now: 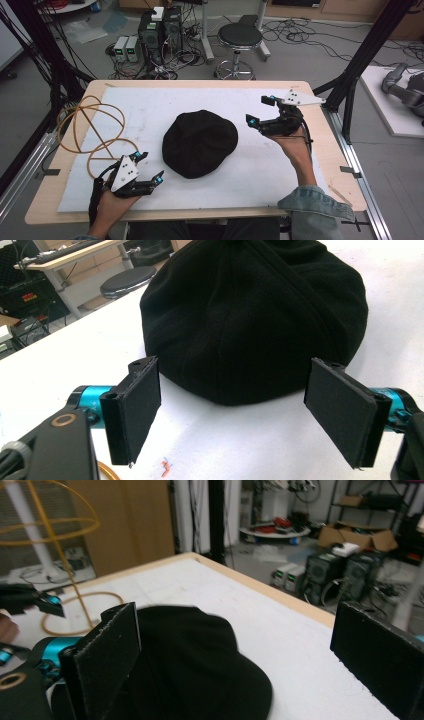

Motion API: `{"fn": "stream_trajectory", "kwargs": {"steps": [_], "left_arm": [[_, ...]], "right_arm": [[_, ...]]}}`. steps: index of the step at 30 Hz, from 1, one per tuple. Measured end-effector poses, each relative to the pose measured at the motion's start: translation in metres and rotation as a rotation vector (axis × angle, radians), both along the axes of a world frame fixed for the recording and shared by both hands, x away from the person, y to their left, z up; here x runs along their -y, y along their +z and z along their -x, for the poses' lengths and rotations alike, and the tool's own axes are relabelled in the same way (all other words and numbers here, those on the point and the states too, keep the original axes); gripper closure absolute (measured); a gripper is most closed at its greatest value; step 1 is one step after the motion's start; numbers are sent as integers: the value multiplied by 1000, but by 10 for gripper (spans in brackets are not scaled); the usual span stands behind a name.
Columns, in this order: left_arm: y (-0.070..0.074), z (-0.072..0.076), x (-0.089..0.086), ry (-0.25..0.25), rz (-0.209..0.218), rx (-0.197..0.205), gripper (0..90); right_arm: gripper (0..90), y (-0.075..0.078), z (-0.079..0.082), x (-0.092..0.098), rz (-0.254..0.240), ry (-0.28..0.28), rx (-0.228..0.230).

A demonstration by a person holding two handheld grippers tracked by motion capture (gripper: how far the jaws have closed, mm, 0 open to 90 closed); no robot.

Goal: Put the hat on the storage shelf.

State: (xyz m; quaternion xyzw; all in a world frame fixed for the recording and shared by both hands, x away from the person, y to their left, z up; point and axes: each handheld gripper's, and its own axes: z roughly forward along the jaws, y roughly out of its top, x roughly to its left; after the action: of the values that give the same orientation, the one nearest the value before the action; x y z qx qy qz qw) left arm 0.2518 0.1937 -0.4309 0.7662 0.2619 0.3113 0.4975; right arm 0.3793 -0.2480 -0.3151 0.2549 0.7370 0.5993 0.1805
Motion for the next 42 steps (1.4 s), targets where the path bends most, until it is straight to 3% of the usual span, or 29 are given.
{"fn": "stream_trajectory", "kwargs": {"steps": [4,22,29,42], "left_arm": [[0,0,0,-2,-2,-1,229],[0,0,-1,-3,-4,-2,229],[0,0,-1,-4,-7,-4,229],[0,0,-1,-6,-3,-2,229]], "right_arm": [[56,3,-3,-17,1,42,26],[56,-8,-15,-74,28,189,41],[62,-20,-22,-93,68,278,20],[80,-36,-29,-115,128,349,-5]]}}
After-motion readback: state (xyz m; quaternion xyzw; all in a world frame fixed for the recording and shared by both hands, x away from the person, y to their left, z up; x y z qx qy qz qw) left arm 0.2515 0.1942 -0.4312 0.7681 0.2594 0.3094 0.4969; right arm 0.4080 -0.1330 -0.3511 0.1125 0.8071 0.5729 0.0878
